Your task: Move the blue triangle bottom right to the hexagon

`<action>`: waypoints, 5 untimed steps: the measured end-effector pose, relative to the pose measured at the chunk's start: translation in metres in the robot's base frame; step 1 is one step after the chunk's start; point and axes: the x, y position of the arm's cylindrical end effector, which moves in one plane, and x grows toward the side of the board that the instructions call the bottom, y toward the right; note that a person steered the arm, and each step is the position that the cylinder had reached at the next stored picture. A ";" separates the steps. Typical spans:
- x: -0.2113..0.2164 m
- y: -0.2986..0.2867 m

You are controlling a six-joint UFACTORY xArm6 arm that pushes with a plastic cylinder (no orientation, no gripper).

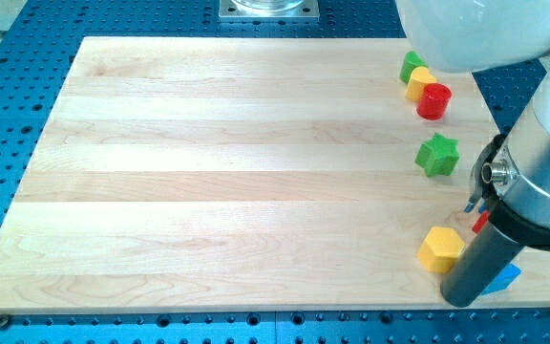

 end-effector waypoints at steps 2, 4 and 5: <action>-0.013 0.002; -0.013 -0.018; -0.013 -0.033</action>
